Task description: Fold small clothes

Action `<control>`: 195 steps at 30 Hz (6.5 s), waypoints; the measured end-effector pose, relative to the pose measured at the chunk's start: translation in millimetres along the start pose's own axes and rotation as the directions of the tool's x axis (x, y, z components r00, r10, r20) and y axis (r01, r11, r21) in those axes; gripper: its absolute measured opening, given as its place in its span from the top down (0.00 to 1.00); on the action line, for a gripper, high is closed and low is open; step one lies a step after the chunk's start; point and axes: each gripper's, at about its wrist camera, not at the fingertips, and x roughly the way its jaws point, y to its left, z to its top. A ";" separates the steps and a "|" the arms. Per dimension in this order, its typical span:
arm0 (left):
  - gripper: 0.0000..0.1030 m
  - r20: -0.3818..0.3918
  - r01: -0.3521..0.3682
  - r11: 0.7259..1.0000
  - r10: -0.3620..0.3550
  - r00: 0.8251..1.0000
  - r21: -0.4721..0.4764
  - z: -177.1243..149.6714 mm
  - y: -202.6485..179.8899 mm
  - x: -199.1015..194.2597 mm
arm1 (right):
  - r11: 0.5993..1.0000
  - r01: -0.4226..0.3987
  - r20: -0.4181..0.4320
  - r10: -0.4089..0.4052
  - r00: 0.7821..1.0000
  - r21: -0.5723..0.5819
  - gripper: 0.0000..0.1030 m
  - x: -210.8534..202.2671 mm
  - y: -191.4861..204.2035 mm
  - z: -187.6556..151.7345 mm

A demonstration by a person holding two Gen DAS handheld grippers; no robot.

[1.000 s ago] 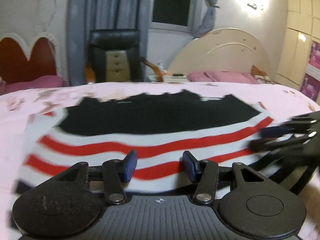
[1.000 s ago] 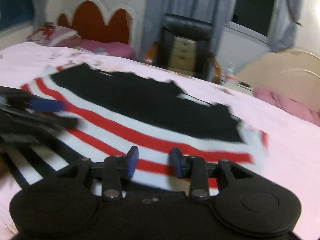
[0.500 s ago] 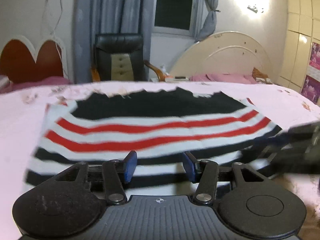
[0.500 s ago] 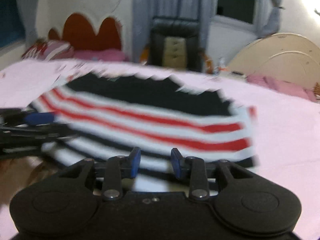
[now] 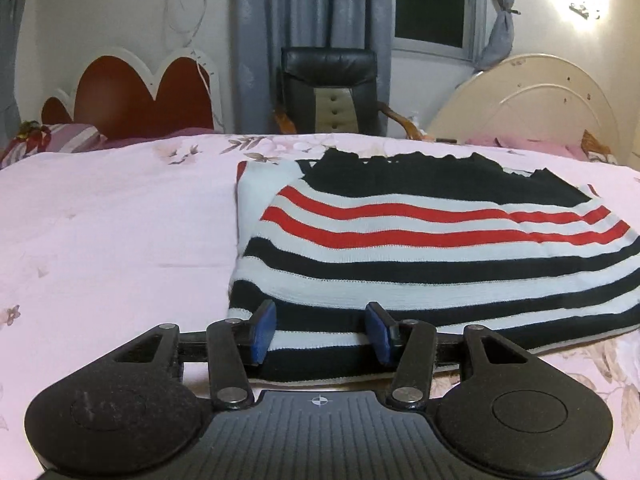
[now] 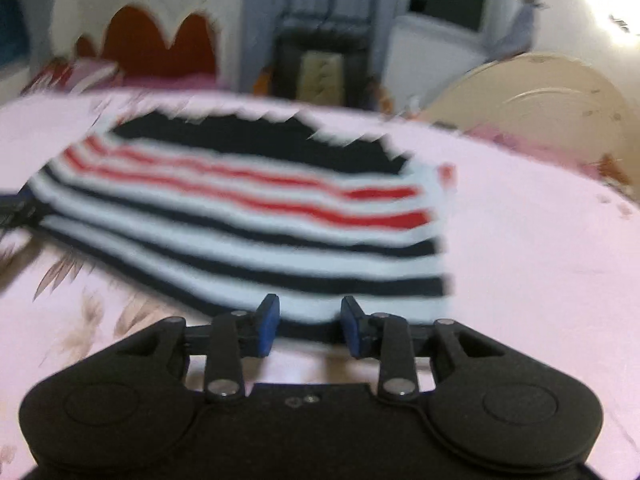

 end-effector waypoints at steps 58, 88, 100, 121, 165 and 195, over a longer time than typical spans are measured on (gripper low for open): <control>0.38 -0.094 -0.039 0.981 0.021 0.995 -0.192 -21.7 44.2 -46.8 | 0.999 0.005 -0.014 -0.005 1.000 0.034 0.76 -31.2 -1.2 3.3; 0.83 0.138 0.219 0.522 -0.190 0.972 -0.824 -36.3 82.0 58.2 | 0.948 -0.267 0.017 0.268 0.963 0.172 0.95 52.2 37.5 59.2; 0.84 0.176 0.260 0.518 -0.206 0.963 -0.815 -47.4 85.5 56.9 | 0.944 -0.303 0.036 0.301 0.953 0.128 0.95 75.2 62.5 72.2; 0.84 0.221 0.309 0.528 -0.224 0.949 -0.791 -30.0 84.4 39.8 | 0.965 -0.253 0.002 0.253 0.967 0.076 0.98 97.1 69.5 70.6; 0.48 -0.054 0.283 0.907 -0.315 0.948 -0.312 38.0 -71.1 39.7 | 0.496 -0.401 0.047 0.583 0.811 0.770 0.40 93.5 -110.3 53.2; 0.46 -0.071 0.301 0.954 -0.299 0.952 0.014 75.5 -161.0 59.7 | 0.769 -0.414 0.150 0.393 0.907 0.487 0.83 49.5 -158.7 19.2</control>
